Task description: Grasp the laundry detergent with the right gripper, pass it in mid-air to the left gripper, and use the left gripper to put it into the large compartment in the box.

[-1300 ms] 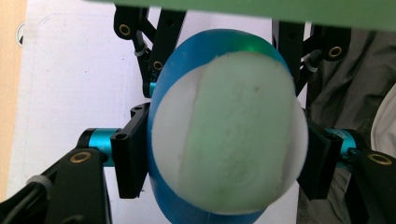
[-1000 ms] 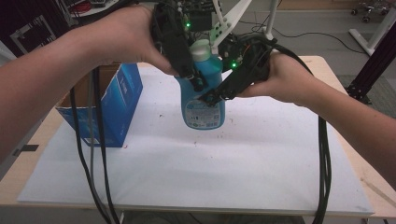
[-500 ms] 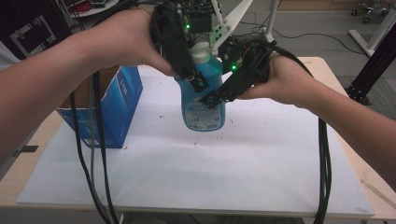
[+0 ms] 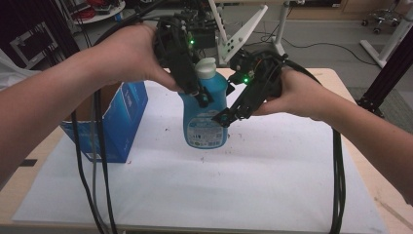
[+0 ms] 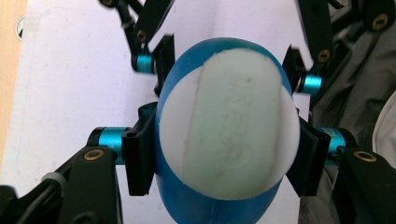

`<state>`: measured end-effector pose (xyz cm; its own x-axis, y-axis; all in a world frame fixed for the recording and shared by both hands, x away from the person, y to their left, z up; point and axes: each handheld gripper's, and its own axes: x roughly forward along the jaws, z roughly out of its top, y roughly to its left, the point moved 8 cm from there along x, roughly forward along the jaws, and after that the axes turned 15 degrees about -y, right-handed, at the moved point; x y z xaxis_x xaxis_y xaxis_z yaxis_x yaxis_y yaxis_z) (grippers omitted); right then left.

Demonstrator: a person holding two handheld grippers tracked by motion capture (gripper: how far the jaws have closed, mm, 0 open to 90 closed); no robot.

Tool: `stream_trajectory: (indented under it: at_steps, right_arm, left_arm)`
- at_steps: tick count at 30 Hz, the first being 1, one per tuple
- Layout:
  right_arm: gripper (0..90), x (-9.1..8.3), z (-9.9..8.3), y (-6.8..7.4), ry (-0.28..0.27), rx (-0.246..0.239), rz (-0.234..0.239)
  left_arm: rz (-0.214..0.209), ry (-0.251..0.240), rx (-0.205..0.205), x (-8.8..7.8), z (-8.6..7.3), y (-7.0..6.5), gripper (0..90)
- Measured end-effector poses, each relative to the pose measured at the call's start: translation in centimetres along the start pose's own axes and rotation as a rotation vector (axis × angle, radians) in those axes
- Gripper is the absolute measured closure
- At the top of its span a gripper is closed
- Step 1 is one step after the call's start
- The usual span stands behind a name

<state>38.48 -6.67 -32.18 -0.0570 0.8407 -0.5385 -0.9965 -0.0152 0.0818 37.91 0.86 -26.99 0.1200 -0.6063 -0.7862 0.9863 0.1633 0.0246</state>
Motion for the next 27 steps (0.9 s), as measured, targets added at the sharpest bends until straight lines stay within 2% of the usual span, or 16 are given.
stream_trajectory:
  at_steps: [2,3,7,8,11,13,14,15,16,17,18,20,21,22,25,27]
  right_arm:
    - [19.7,-0.4,-0.1,-0.2,-0.002,0.019,-0.016]
    - [13.0,-0.9,-0.3,-0.6,0.001,0.034,-0.057]
    - [13.0,-1.8,-0.6,-1.1,-0.011,0.050,-0.080]
    - [13.0,-2.6,-1.1,-1.6,-0.006,0.071,-0.106]
    - [13.0,-3.3,-1.6,-2.0,0.000,0.082,-0.130]
    - [12.9,-4.5,-2.8,-2.6,0.030,0.106,-0.181]
    - [13.0,-4.9,-3.3,-2.8,0.045,0.114,-0.208]
    - [13.0,-4.9,-3.3,-2.8,0.045,0.114,-0.208]
    - [13.0,-5.6,-4.3,-3.2,0.086,0.132,-0.245]
    - [13.0,-5.6,-4.3,-3.2,0.086,0.132,-0.245]
    - [13.0,-6.3,-5.5,-3.5,0.131,0.138,-0.287]
    - [13.0,-6.8,-6.3,-3.6,0.154,0.145,-0.305]
    - [13.0,-7.1,-6.6,-3.7,0.161,0.154,-0.316]
    - [13.0,-7.1,-6.6,-3.7,0.161,0.154,-0.316]
    - [13.0,-8.0,-7.5,-4.0,0.180,0.185,-0.348]
    - [13.0,-8.8,-8.3,-4.5,0.192,0.228,-0.373]
  left_arm:
    - [0.001,0.001,-0.006,-0.1,-0.2,0.1,37.5]
    - [0.003,-0.001,-0.008,-0.2,-0.3,0.1,37.4]
    - [0.011,-0.012,-0.023,-0.7,-0.4,0.3,37.5]
    - [0.018,-0.020,-0.034,-0.9,-0.4,0.3,37.5]
    - [0.033,-0.034,-0.074,-1.5,-0.6,0.5,37.5]
    - [0.048,-0.042,-0.100,-2.0,-0.6,0.7,37.5]
    - [0.071,-0.045,-0.136,-2.6,-0.8,0.9,37.5]
    - [0.071,-0.045,-0.136,-2.6,-0.8,0.9,37.5]
    - [0.083,-0.045,-0.152,-3.0,-0.8,1.1,37.5]
    - [0.091,-0.048,-0.162,-3.3,-0.9,1.2,37.5]
    - [0.108,-0.050,-0.185,-3.9,-1.0,1.5,37.5]
    - [0.129,-0.061,-0.216,-4.7,-1.2,1.7,37.5]
    - [0.154,-0.078,-0.246,-5.6,-1.4,2.1,37.5]
    - [0.154,-0.078,-0.246,-5.6,-1.4,2.1,37.4]
    - [0.188,-0.094,-0.286,-7.2,-1.7,2.6,37.5]
    - [0.211,-0.099,-0.300,-8.4,-1.9,3.0,37.4]
